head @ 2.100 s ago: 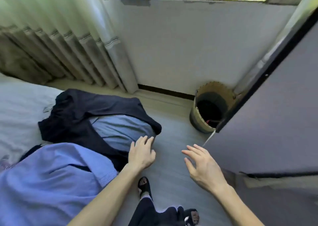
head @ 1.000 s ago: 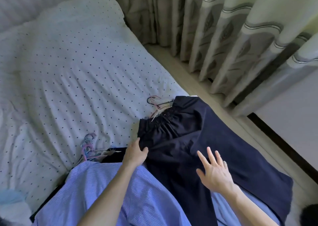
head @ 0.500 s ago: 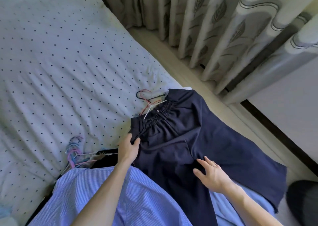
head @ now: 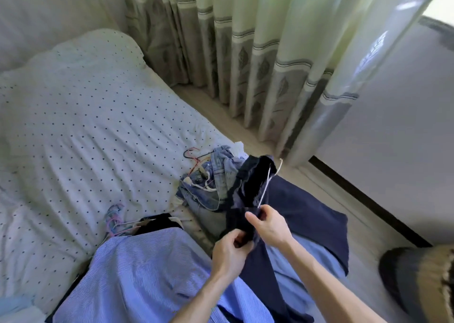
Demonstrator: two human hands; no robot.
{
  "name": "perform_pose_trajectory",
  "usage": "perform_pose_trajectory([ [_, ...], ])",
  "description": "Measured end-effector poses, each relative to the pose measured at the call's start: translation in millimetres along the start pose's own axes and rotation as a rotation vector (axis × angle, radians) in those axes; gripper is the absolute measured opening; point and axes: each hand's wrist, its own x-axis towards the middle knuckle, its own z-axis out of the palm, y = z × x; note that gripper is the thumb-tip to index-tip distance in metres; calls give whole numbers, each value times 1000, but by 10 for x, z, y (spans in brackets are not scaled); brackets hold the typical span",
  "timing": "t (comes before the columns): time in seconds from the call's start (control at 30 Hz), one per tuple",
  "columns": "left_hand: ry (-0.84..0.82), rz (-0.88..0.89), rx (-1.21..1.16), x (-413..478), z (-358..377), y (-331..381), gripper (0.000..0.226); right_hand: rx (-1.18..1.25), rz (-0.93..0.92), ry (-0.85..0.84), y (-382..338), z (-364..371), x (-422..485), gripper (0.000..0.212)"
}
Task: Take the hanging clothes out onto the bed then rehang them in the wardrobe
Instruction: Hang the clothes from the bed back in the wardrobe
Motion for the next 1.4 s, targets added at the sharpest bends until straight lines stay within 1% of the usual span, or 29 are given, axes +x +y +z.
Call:
perform_pose_trajectory([
  [0.07,-92,55,73,-171,93,112,14,7,3,36,177,-179,-174,14],
  [0.17,-340,172,256,-304,133,342,22,28,-37,114,554,-480,-547,6],
  [0.2,-378,217,291,-336,138,461,22,25,-49,133,682,-590,-715,5],
  [0.23,-372,260,308,-368,143,616,20,21,-60,156,806,-696,-885,6],
  [0.3,-279,383,320,-419,183,1005,20,20,-77,203,1053,-916,-1268,10],
  [0.37,-230,590,337,-507,304,1471,35,12,-99,240,1257,-1151,-1697,11],
  [0.43,-255,855,441,-697,537,1941,57,-1,-112,283,1430,-1398,-2167,12],
  [0.47,-283,980,520,-854,697,2156,63,4,-109,316,1526,-1519,-2408,14],
  [0.5,-317,1092,590,-1026,899,2331,65,9,-105,359,1623,-1636,-2650,15],
  [0.53,-363,1192,630,-1234,1103,2467,61,14,-97,401,1714,-1743,-2898,16],
  [0.6,-483,1324,579,-1688,1525,2605,44,48,-74,489,1913,-1900,-3395,14],
  [0.67,-565,1363,482,-2176,1881,2670,26,95,-40,563,2119,-1948,-3893,14],
  [0.73,-599,1401,492,-2651,2165,2693,18,119,14,647,2358,-1880,-4361,14],
  [0.8,-712,1408,504,-3074,2392,2648,16,160,81,761,2604,-1718,-4815,14],
  [0.93,-863,1474,417,-3829,2794,2536,23,283,185,1026,2950,-1491,-5710,8],
  [1.0,-958,1497,373,-4237,2989,2510,24,303,256,1129,3081,-1399,-6157,11],
  [1.07,-1068,1545,358,-4625,3190,2474,24,269,370,1143,3230,-1296,-6583,17],
  [1.13,-1136,1617,349,-4948,3399,2442,25,203,505,1121,3362,-1189,-6991,22],
  [1.2,-1184,1644,318,-5206,3619,2415,22,267,595,1132,3416,-1067,-7364,16],
  [1.27,-1212,1649,296,-5445,3849,2377,23,311,636,1117,3460,-933,-7630,12],
  [1.33,-1252,1674,295,-5674,4061,2303,32,350,674,1028,3502,-807,-7768,12],
  [1.4,-1343,1698,320,-5899,4258,2223,35,432,657,960,3542,-703,-7819,11],
])
